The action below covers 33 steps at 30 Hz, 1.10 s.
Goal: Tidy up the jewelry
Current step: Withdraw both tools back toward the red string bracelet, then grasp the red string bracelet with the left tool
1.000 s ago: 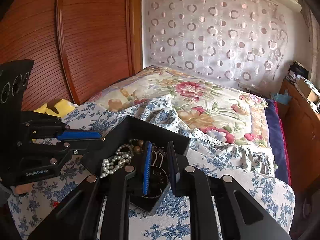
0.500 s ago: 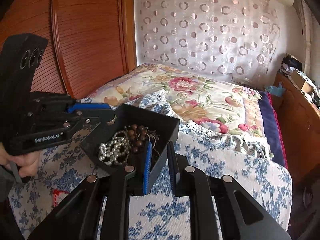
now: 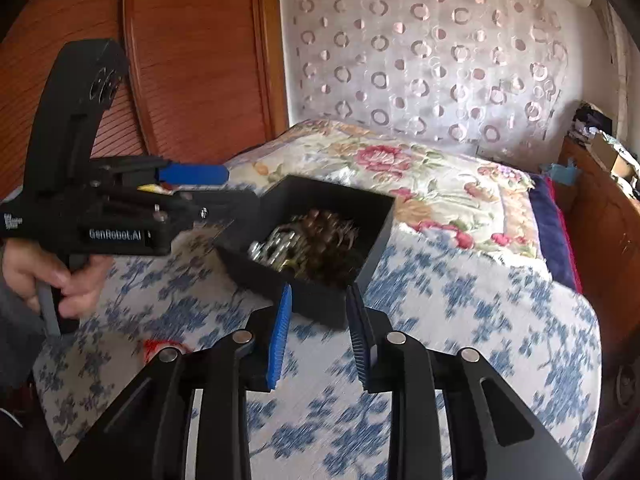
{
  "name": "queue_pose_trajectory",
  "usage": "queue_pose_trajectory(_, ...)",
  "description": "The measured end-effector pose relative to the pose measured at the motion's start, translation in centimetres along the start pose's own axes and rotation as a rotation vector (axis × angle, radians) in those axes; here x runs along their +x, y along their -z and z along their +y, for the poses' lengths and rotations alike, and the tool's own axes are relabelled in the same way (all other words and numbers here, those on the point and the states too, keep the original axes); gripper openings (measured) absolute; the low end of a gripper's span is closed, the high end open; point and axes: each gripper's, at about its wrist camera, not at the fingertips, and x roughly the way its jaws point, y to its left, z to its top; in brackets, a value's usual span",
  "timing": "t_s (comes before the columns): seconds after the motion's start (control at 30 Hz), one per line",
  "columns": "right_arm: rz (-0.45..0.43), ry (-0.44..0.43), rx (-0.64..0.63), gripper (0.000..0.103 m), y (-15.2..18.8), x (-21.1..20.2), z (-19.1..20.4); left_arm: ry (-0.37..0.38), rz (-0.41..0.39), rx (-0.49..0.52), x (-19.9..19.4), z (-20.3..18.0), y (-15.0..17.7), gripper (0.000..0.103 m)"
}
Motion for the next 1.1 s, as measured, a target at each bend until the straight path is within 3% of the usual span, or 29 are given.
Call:
queue_pose_trajectory(0.1, 0.029, -0.012, -0.010, 0.033, 1.3, 0.5, 1.0, -0.014, 0.009, -0.004, -0.6, 0.4, 1.0, 0.081)
queue_pose_trajectory(0.27, 0.087, -0.028, -0.025, 0.033, 2.8, 1.6, 2.1, -0.028, 0.036, -0.010, -1.3, 0.8, 2.8, 0.087)
queue_pose_trajectory(0.57, 0.163, -0.041, -0.058, 0.033, 4.2, 3.5, 3.4, -0.039, 0.129, -0.002, -1.6, 1.0, 7.7, 0.088)
queue_pose_trajectory(0.7, 0.179, -0.040, -0.059, 0.024, 4.5, 3.9, 3.6, -0.045, 0.153, -0.017, -2.2, 1.2, 9.3, 0.088)
queue_pose_trajectory(0.77, 0.182, -0.032, -0.067, 0.014, 4.7, 4.0, 3.6, -0.043, 0.163, -0.024, -2.6, 1.2, 9.9, 0.088)
queue_pose_trajectory(1.03, 0.160, -0.027, -0.059, 0.014, 4.8, 2.7, 3.4, -0.023, 0.189, -0.022, -3.8, 0.2, 12.1, 0.087)
queue_pose_trajectory(1.1, 0.154, -0.027, -0.058, 0.014, 4.7, 2.5, 3.4, -0.013, 0.188, -0.013, -3.8, -0.3, 12.4, 0.080)
